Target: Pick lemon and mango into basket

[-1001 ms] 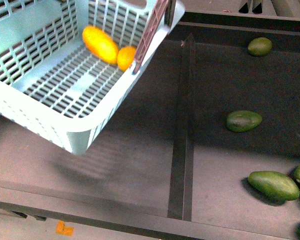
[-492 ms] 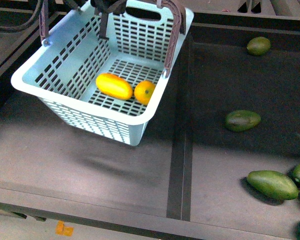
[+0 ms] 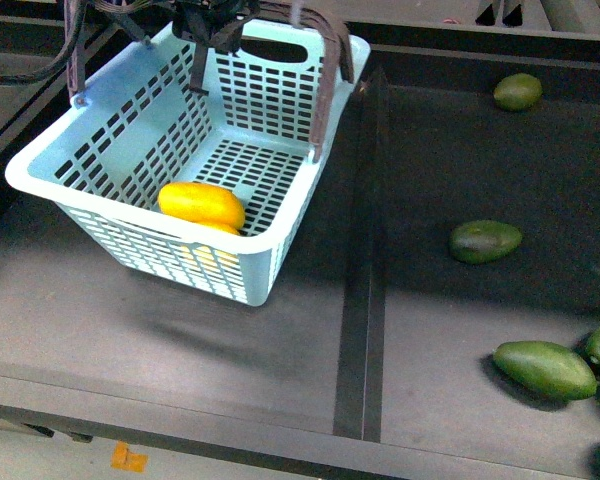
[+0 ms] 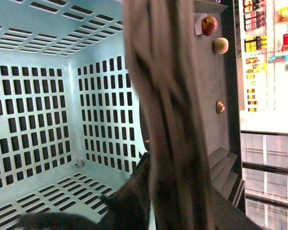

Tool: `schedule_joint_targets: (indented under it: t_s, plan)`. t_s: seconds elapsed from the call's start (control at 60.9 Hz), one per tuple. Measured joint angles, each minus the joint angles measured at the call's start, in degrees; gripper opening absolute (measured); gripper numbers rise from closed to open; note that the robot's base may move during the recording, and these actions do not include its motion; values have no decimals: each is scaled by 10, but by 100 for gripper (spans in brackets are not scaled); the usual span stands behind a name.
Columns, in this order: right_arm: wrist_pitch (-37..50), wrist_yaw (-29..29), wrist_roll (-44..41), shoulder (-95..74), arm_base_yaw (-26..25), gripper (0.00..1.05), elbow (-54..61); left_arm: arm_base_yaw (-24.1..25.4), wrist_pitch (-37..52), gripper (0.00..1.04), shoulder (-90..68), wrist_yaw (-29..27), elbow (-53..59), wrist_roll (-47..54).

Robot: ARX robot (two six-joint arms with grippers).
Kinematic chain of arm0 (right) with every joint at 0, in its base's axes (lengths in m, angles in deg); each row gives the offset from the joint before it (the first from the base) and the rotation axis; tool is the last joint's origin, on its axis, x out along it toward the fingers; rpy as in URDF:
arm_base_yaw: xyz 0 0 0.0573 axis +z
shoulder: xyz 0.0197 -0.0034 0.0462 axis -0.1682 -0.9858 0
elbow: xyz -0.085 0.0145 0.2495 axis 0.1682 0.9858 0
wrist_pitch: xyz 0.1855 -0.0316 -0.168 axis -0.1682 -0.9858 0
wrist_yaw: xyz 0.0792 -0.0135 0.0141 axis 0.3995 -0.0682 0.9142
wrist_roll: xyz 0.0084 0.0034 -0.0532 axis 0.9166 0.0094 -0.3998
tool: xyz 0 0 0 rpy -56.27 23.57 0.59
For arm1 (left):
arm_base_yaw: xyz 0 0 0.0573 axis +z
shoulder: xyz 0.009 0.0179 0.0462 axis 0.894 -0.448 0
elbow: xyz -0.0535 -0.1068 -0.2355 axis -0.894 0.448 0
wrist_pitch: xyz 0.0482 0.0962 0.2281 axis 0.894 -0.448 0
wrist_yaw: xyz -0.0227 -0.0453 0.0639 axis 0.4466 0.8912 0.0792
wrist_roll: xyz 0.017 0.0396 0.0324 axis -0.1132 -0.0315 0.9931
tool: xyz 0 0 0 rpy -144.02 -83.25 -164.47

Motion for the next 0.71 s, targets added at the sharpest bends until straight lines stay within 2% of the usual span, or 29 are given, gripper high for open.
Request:
schedule_joint_targets:
  t_s: [0.213, 0.41, 0.476, 0.656, 0.673, 0.706]
  plan:
    - [0, 0, 0, 0, 0, 96, 0, 0, 0, 62, 38, -21, 39, -8]
    - [0, 0, 0, 0, 0, 96, 0, 0, -1, 99, 142, -70, 142, -24]
    - [0, 0, 0, 0, 0, 96, 0, 0, -31, 97, 184, -103, 186, -24]
    - [0, 0, 0, 0, 0, 96, 0, -3, -74, 98, 253, -112, 251, -17]
    - [0, 0, 0, 0, 0, 96, 0, -2, -52, 96, 254, -98, 259, 7]
    - [0, 0, 0, 0, 0, 96, 0, 5, 64, 90, 263, -42, 303, 101]
